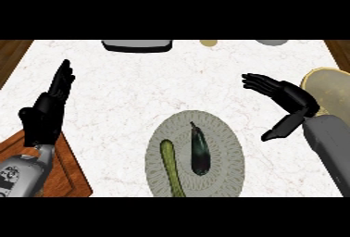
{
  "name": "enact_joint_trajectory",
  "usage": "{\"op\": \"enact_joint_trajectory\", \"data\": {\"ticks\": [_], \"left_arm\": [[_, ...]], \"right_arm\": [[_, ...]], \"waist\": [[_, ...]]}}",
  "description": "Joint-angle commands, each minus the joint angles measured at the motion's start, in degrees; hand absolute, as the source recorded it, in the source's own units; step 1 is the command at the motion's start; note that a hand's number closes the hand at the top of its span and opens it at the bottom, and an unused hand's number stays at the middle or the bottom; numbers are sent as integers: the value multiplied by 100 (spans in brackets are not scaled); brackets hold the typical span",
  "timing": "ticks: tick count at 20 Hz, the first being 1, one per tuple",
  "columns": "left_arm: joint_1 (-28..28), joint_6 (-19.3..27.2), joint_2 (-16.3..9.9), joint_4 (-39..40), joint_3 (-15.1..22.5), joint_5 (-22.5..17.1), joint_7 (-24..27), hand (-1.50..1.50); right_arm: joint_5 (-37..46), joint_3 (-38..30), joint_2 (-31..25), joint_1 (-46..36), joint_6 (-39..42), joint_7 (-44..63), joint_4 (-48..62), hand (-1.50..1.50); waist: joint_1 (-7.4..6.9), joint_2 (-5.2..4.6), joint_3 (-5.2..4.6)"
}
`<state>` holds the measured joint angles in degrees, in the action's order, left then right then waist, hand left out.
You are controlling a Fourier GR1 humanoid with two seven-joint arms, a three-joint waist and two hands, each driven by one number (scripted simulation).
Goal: Pick the eggplant from the placemat and place it in the bowl
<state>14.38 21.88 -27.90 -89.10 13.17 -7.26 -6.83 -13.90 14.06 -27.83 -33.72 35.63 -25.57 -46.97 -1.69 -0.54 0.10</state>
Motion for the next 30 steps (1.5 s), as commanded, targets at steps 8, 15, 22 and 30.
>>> {"op": "enact_joint_trajectory", "data": {"ticks": [8,15,22,30], "left_arm": [[-71,132,349,-60,166,346,-38,0],[-110,-175,274,85,-187,340,19,0],[-278,-238,338,-293,-264,475,-223,0],[-137,-461,485,-322,-593,711,-428,0]], "right_arm": [[1583,1081,259,-1419,517,349,279,-150],[2144,1468,953,-1381,643,376,315,-150],[2710,1851,1148,-1158,787,852,60,-150],[3425,1602,1704,-1133,586,1229,313,-150]], "waist": [[12,27,-7],[93,38,-10],[89,56,-9],[127,50,-9]]}}
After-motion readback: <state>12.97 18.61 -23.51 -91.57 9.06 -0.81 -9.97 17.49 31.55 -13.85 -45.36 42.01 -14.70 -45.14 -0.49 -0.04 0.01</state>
